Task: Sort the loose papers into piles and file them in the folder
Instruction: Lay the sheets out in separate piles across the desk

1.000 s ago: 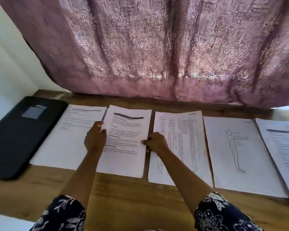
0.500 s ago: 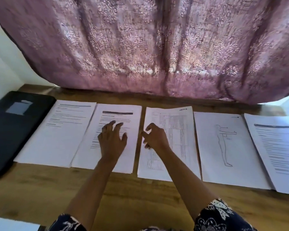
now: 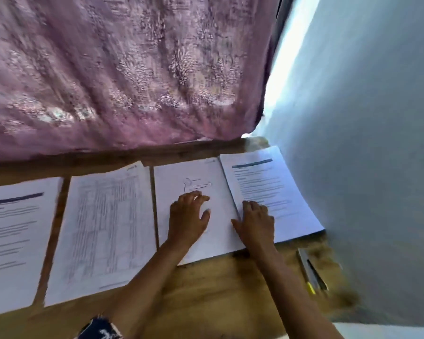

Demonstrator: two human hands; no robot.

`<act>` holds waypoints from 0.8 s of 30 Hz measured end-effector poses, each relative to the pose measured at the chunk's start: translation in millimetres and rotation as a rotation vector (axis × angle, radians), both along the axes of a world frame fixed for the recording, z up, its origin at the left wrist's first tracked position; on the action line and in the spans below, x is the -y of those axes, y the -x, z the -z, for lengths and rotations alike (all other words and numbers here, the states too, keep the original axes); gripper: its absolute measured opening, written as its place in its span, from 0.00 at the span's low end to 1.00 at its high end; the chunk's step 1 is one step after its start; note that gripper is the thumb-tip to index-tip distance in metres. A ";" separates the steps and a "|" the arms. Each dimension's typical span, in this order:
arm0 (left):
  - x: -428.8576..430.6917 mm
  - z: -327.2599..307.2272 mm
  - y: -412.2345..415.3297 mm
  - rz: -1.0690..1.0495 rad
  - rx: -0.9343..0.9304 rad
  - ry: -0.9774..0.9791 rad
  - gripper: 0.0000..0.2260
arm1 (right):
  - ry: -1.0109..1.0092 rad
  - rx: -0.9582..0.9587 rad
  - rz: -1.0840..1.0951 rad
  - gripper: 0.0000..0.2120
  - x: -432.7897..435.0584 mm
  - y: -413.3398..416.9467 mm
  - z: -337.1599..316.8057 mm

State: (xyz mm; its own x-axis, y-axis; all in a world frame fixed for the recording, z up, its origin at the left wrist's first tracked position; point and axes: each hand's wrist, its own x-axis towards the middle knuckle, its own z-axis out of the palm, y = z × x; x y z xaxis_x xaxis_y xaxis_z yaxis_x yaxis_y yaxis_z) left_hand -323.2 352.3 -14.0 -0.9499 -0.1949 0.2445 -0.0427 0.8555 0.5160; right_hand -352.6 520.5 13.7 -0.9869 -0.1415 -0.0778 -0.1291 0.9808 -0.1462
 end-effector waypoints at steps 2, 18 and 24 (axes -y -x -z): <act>-23.2 1.2 16.0 0.014 -0.023 0.004 0.12 | -0.001 -0.018 -0.041 0.19 -6.1 4.4 2.3; -59.0 -9.2 59.9 -0.175 0.214 -0.668 0.36 | 0.169 0.021 -0.206 0.14 -30.1 14.2 -15.5; -52.1 -10.5 47.3 -0.133 0.132 -0.789 0.45 | 0.303 0.081 -0.266 0.14 -34.5 12.1 -27.2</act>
State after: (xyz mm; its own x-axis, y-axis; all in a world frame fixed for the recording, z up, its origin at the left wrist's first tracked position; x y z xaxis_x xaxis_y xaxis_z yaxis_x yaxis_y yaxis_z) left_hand -370.5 404.4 -3.5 -0.9181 -0.3764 -0.1244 -0.2209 0.2253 0.9489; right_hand -364.7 555.0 40.8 -0.9053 -0.4191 -0.0693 -0.3483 0.8257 -0.4438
